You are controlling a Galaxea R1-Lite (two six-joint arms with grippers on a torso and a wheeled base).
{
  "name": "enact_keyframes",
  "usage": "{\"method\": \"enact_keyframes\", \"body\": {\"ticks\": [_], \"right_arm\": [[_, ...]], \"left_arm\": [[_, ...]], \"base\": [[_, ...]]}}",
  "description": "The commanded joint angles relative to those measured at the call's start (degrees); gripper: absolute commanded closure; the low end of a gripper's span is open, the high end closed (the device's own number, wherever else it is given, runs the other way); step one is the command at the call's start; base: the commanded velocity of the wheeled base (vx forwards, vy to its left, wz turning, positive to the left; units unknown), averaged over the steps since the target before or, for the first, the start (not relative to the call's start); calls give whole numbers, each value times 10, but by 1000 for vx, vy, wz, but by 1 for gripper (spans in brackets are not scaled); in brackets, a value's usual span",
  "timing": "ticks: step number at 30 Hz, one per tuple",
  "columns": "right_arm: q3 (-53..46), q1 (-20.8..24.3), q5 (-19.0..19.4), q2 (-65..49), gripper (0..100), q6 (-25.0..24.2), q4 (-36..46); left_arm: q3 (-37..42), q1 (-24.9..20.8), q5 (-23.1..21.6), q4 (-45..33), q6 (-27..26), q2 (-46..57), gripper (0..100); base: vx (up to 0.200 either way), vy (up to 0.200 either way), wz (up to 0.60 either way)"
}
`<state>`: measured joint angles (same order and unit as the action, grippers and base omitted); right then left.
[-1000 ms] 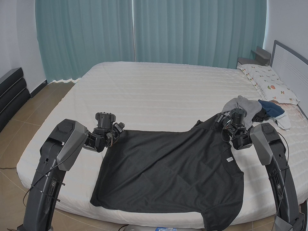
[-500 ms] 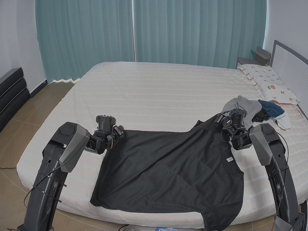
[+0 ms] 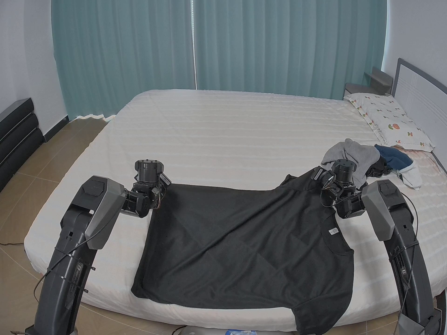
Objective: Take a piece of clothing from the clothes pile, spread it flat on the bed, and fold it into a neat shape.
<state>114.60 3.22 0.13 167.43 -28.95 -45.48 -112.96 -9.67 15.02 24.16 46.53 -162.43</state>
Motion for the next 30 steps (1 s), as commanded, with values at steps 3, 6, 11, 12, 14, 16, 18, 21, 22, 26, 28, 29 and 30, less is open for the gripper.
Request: {"method": "enact_keyframes", "body": {"ticks": [3, 6, 11, 12, 14, 16, 18, 21, 22, 26, 28, 29, 30], "right_arm": [[0, 0, 6, -16, 100, -1, -3], [0, 0, 7, -18, 100, -1, -3], [0, 2, 28, -36, 100, -1, 3], [0, 4, 34, -40, 100, -1, 7], [0, 6, 46, -47, 100, -1, 17], [0, 6, 51, -47, 100, -1, 33], [0, 8, 53, -43, 100, -1, 44], [0, 8, 53, -29, 100, -1, 44], [0, 8, 53, -29, 100, -1, 44], [0, 3, 49, -10, 100, -1, 44], [0, 0, 47, -7, 100, -1, 44], [0, -1, 46, -6, 100, -1, 43], [0, -2, 46, -5, 100, -1, 43]], "left_arm": [[-10, 26, 4, -1, 21, 7, 100], [-10, 33, 4, -1, 22, 11, 100], [-9, 42, 6, 0, 23, 10, 100], [-9, 44, 6, -1, 24, 10, 100], [-9, 47, 6, -1, 29, 9, 100], [-7, 47, 6, -1, 35, 8, 100], [-6, 47, 6, -2, 37, 5, 100], [-5, 45, 4, -3, 38, 4, 100], [-5, 45, 4, -3, 39, 4, 100], [-4, 42, 1, -4, 41, 0, 100], [-3, 41, 0, -4, 41, 0, 100], [-3, 42, 0, -4, 42, -1, 100], [-3, 42, 0, -4, 42, -3, 100]], "base": [[0, 0, 0], [0, 0, 0], [0, 0, 0], [0, 0, 0], [0, 0, 0], [0, 0, 0], [0, 0, 0], [0, 0, 0], [0, 0, 0], [0, 0, 0], [0, 0, 0], [0, 0, 0], [0, 0, 0]]}}
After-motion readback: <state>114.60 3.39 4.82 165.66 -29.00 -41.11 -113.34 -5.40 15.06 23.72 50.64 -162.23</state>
